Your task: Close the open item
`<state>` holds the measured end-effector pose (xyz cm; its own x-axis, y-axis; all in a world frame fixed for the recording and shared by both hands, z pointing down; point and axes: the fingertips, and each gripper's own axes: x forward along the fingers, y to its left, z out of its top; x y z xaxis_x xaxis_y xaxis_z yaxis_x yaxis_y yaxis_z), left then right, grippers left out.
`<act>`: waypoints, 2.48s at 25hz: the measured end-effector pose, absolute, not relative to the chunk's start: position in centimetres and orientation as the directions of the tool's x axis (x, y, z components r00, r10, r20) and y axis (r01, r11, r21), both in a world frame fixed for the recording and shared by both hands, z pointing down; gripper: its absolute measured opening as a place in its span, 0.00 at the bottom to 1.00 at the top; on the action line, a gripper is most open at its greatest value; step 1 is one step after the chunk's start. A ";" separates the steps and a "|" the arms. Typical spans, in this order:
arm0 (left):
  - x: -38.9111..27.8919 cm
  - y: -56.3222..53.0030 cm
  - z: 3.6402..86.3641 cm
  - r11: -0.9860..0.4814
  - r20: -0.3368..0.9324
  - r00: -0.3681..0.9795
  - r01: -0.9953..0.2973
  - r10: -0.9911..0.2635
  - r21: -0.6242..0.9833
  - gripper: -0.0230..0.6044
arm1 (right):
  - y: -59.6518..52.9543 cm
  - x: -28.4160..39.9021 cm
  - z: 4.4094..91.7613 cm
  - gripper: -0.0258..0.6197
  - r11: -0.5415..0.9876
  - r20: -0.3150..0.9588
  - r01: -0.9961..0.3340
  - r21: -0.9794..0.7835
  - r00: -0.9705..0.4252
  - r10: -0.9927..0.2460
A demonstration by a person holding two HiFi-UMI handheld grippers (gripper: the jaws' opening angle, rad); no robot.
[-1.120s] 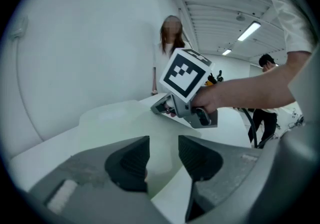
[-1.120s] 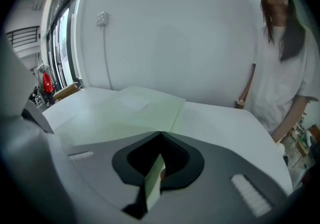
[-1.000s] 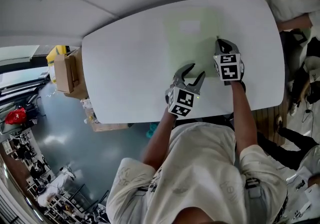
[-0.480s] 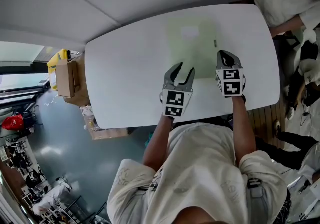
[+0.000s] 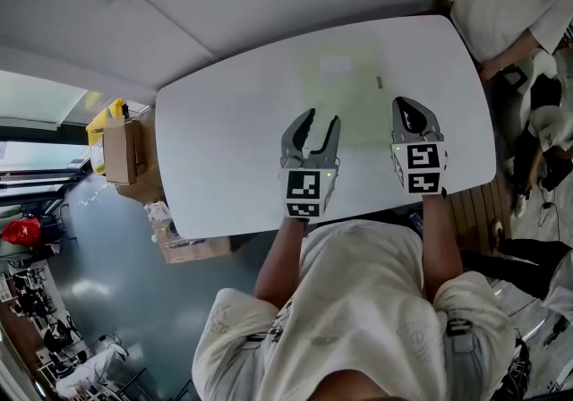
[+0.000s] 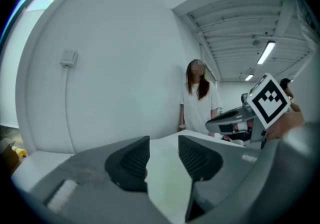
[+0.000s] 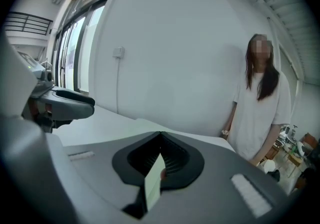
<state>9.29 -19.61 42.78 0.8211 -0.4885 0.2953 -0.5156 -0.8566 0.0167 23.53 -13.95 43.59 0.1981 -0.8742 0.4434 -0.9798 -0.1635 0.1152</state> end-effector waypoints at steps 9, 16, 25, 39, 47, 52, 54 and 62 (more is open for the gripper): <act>8.6 -20.2 37.4 -0.839 0.171 0.831 -0.542 -0.529 0.042 0.34 | -13.1 22.6 36.8 0.04 -0.185 0.289 -0.973 0.139 0.218 -0.932; 7.7 -20.0 31.4 -0.810 0.034 0.810 -0.585 -0.586 -0.025 0.34 | -12.0 22.5 32.3 0.04 -0.227 0.159 -0.964 0.139 0.248 -0.956; 7.1 -19.8 28.8 -0.785 -0.029 0.789 -0.614 -0.614 -0.083 0.33 | -11.6 21.4 29.0 0.04 -0.241 0.045 -0.959 0.147 0.250 -0.967; 6.7 -20.3 28.2 -0.762 -0.050 0.769 -0.639 -0.638 -0.106 0.18 | -12.5 21.2 28.5 0.04 -0.226 0.031 -0.963 0.149 0.233 -0.972; 5.5 -20.9 27.8 -0.734 -0.066 0.740 -0.672 -0.669 -0.096 0.04 | -13.2 20.8 28.5 0.04 -0.207 0.024 -0.967 0.151 0.212 -0.977; 5.4 -20.9 27.8 -0.732 -0.065 0.740 -0.672 -0.670 -0.109 0.04 | -13.1 20.7 28.4 0.04 -0.207 0.020 -0.967 0.149 0.212 -0.977; 5.4 -20.8 27.8 -0.731 -0.068 0.739 -0.674 -0.671 -0.108 0.04 | -13.1 20.5 28.4 0.04 -0.197 0.020 -0.968 0.153 0.202 -0.979; 5.1 -20.7 27.7 -0.723 -0.065 0.730 -0.683 -0.680 -0.101 0.04 | -13.2 20.0 28.6 0.04 -0.176 0.031 -0.972 0.157 0.183 -0.983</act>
<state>5.09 -20.74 27.74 0.7301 -0.6802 -0.0651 -0.6830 -0.7234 -0.1013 20.02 -13.20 28.61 0.1832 -0.9826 0.0315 -0.9718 -0.1762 0.1566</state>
